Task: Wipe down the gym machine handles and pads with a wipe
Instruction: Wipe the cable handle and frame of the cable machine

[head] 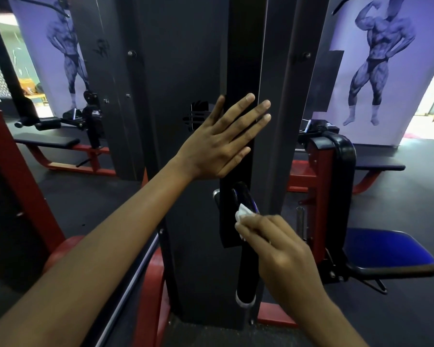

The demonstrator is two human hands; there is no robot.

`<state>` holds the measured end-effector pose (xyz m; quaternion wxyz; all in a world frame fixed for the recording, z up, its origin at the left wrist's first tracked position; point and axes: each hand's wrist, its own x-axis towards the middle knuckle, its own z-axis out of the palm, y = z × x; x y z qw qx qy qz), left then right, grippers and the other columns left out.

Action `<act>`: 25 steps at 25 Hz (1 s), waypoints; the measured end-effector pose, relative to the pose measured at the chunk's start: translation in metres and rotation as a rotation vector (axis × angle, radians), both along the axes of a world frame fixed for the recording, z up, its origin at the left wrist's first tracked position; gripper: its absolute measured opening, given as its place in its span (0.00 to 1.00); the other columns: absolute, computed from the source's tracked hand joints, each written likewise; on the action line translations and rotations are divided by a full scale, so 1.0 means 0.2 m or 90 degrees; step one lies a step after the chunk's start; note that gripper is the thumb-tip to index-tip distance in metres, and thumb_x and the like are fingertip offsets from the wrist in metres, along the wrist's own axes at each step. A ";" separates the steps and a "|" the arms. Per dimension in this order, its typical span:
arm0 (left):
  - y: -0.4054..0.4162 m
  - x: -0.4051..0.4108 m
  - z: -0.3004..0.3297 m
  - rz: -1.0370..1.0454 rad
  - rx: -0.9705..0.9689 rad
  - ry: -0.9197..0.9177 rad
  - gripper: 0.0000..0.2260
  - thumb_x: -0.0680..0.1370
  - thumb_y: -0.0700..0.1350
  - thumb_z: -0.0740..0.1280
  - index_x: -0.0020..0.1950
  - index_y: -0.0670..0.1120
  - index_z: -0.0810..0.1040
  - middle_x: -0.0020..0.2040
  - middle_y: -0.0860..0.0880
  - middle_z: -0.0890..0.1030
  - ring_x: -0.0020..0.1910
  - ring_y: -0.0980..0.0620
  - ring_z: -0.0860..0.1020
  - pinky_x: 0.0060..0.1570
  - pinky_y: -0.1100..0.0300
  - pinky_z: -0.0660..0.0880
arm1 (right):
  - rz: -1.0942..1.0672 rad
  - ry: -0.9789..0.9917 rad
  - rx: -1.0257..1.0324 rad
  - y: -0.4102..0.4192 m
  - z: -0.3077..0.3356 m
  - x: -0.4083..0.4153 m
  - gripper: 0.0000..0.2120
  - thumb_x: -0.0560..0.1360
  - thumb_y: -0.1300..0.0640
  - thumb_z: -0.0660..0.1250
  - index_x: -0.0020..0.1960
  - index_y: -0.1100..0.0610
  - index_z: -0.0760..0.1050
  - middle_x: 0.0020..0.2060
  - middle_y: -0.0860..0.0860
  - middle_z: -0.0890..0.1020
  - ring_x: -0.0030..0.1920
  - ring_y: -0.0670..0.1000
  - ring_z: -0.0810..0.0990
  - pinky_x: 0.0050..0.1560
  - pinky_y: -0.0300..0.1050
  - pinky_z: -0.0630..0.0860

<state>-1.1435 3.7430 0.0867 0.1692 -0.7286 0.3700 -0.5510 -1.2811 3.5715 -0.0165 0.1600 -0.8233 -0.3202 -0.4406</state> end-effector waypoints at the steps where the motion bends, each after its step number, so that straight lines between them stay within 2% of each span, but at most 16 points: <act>1: 0.00 0.00 0.00 0.002 -0.003 0.003 0.24 0.81 0.49 0.55 0.76 0.41 0.59 0.75 0.42 0.60 0.75 0.41 0.54 0.72 0.42 0.44 | 0.000 -0.030 0.025 0.00 -0.05 -0.03 0.07 0.74 0.66 0.67 0.50 0.65 0.82 0.48 0.56 0.83 0.49 0.51 0.80 0.50 0.42 0.78; 4: -0.01 0.00 -0.01 0.004 -0.008 0.011 0.24 0.81 0.48 0.55 0.76 0.41 0.59 0.75 0.41 0.60 0.75 0.41 0.54 0.72 0.40 0.47 | 0.011 -0.065 0.083 0.01 -0.22 -0.07 0.08 0.72 0.67 0.71 0.51 0.66 0.81 0.49 0.57 0.83 0.52 0.51 0.81 0.53 0.42 0.78; 8: -0.01 -0.01 0.00 0.008 -0.009 0.021 0.24 0.81 0.48 0.55 0.76 0.41 0.58 0.75 0.41 0.60 0.74 0.40 0.53 0.72 0.39 0.48 | 0.010 -0.046 0.072 -0.02 -0.39 -0.10 0.13 0.67 0.68 0.75 0.52 0.66 0.81 0.48 0.58 0.84 0.52 0.50 0.79 0.53 0.41 0.78; 11: -0.01 -0.02 0.00 0.016 -0.011 0.026 0.24 0.81 0.48 0.55 0.76 0.41 0.58 0.76 0.41 0.59 0.75 0.40 0.53 0.72 0.40 0.47 | 0.032 -0.048 0.051 -0.05 -0.49 -0.12 0.10 0.70 0.67 0.72 0.51 0.66 0.81 0.49 0.57 0.83 0.53 0.50 0.79 0.55 0.40 0.77; 13: -0.01 -0.02 -0.01 0.021 -0.007 0.029 0.24 0.81 0.48 0.55 0.76 0.41 0.58 0.76 0.41 0.59 0.75 0.40 0.53 0.72 0.40 0.47 | 0.046 -0.008 0.057 -0.07 -0.58 -0.12 0.08 0.73 0.64 0.70 0.51 0.66 0.81 0.50 0.56 0.83 0.53 0.50 0.80 0.54 0.40 0.77; 15: -0.01 -0.03 -0.01 0.024 -0.006 0.031 0.24 0.82 0.48 0.55 0.76 0.41 0.58 0.76 0.42 0.59 0.75 0.40 0.53 0.72 0.40 0.47 | 0.066 0.059 0.062 -0.07 -0.64 -0.14 0.08 0.75 0.62 0.68 0.50 0.66 0.82 0.48 0.55 0.84 0.49 0.49 0.82 0.51 0.40 0.78; 17: -0.01 -0.03 0.00 0.024 -0.008 0.034 0.24 0.82 0.48 0.54 0.76 0.41 0.57 0.76 0.42 0.59 0.75 0.40 0.53 0.72 0.41 0.46 | 0.086 0.149 0.080 -0.11 -0.70 -0.15 0.10 0.77 0.55 0.67 0.48 0.61 0.83 0.45 0.49 0.83 0.45 0.45 0.81 0.48 0.38 0.79; 19: -0.01 -0.04 0.00 0.022 -0.011 0.033 0.24 0.82 0.48 0.55 0.76 0.41 0.57 0.76 0.42 0.58 0.75 0.40 0.52 0.72 0.41 0.45 | 0.106 0.339 0.086 -0.17 -0.72 -0.18 0.16 0.75 0.36 0.61 0.46 0.45 0.81 0.43 0.39 0.81 0.45 0.39 0.79 0.48 0.36 0.77; 20: -0.01 -0.03 0.00 0.020 -0.010 0.033 0.24 0.82 0.48 0.55 0.76 0.41 0.57 0.76 0.42 0.58 0.75 0.40 0.52 0.72 0.41 0.45 | 0.076 0.374 0.108 -0.19 -0.72 -0.19 0.17 0.72 0.31 0.60 0.43 0.41 0.80 0.42 0.38 0.80 0.44 0.39 0.78 0.47 0.35 0.75; 21: -0.01 -0.03 -0.01 0.020 -0.009 0.032 0.24 0.82 0.48 0.55 0.76 0.41 0.57 0.76 0.42 0.58 0.75 0.40 0.52 0.72 0.41 0.46 | 0.081 0.397 0.181 -0.21 -0.69 -0.19 0.12 0.72 0.35 0.64 0.42 0.41 0.81 0.40 0.40 0.80 0.43 0.41 0.78 0.45 0.33 0.75; 22: -0.01 -0.03 -0.01 0.022 -0.008 0.028 0.24 0.81 0.48 0.55 0.76 0.41 0.58 0.76 0.42 0.59 0.75 0.41 0.52 0.72 0.41 0.46 | 0.078 0.366 0.301 -0.22 -0.59 -0.18 0.06 0.73 0.46 0.67 0.44 0.46 0.82 0.41 0.43 0.80 0.43 0.42 0.79 0.43 0.30 0.74; 23: -0.01 -0.03 -0.01 0.021 -0.009 0.025 0.24 0.81 0.48 0.55 0.76 0.41 0.58 0.76 0.42 0.59 0.75 0.41 0.52 0.72 0.40 0.46 | 0.064 0.304 0.429 -0.23 -0.50 -0.14 0.05 0.72 0.57 0.68 0.46 0.51 0.82 0.43 0.47 0.80 0.44 0.42 0.79 0.43 0.30 0.75; 24: -0.01 -0.03 -0.01 0.018 -0.011 0.026 0.24 0.81 0.48 0.55 0.76 0.41 0.58 0.76 0.42 0.59 0.75 0.41 0.52 0.72 0.40 0.46 | 0.046 0.254 0.502 -0.24 -0.39 -0.09 0.07 0.72 0.63 0.68 0.47 0.54 0.81 0.44 0.49 0.80 0.45 0.43 0.80 0.44 0.30 0.75; 25: -0.02 -0.03 -0.01 0.013 -0.013 0.029 0.24 0.81 0.48 0.55 0.76 0.41 0.58 0.76 0.42 0.59 0.75 0.41 0.52 0.72 0.40 0.47 | 0.048 0.261 0.565 -0.22 -0.28 -0.02 0.08 0.72 0.65 0.68 0.47 0.54 0.80 0.45 0.49 0.80 0.47 0.44 0.80 0.45 0.31 0.76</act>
